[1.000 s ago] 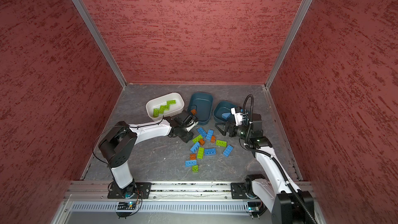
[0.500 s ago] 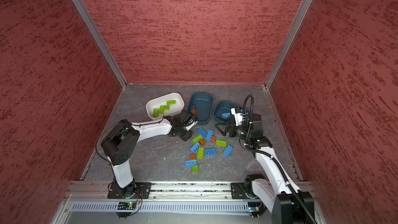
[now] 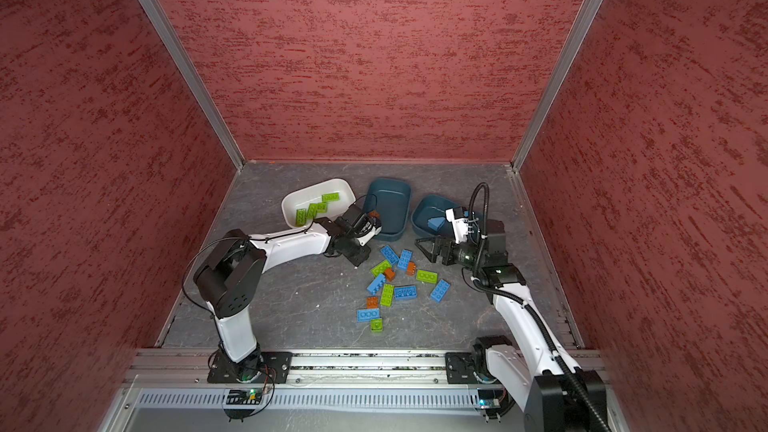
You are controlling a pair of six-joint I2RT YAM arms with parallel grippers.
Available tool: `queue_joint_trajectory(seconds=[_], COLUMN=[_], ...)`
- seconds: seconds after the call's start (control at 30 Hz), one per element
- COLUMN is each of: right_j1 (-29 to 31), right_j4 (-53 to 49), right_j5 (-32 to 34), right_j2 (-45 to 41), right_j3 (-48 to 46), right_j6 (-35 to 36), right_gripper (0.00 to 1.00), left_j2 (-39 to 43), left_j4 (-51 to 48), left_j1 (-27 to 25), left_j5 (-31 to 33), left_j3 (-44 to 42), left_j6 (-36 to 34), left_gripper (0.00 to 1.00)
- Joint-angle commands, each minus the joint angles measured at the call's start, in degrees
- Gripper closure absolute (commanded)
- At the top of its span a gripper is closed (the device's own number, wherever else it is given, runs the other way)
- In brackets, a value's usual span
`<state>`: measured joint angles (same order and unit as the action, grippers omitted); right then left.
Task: Sort the legos into containers by color
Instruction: 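Carry the orange-brown brick into the nearer teal tub and release it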
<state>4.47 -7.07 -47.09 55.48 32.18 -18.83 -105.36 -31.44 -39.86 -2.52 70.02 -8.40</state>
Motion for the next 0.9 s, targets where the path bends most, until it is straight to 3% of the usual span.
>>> queue_joint_trajectory(seconds=[0.0,0.23,0.5,0.87], right_j1=[0.36,0.36,0.32,0.28], right_j4=[0.71,1.53,1.48,-0.73], right_j5=[0.28,0.27,1.01,2.51], right_j2=[0.65,1.55,1.27,-0.11], right_j3=[1.99,2.70,2.71,1.97], right_j6=[1.14,1.13,1.02,1.97], right_gripper=[0.01,0.01,0.01,0.01], left_j2=[3.45,0.91,-12.03,-26.44], left_j4=[-4.01,-5.61,-5.70,-5.10], left_j1=[1.19,3.78,7.22,9.24], left_j5=[-0.91,-3.28,-1.34,1.12], left_j3=[4.98,14.95,30.87,45.93], left_j6=[0.70,-0.22,-0.26,3.57], left_gripper=[0.73,0.73,0.72,0.71])
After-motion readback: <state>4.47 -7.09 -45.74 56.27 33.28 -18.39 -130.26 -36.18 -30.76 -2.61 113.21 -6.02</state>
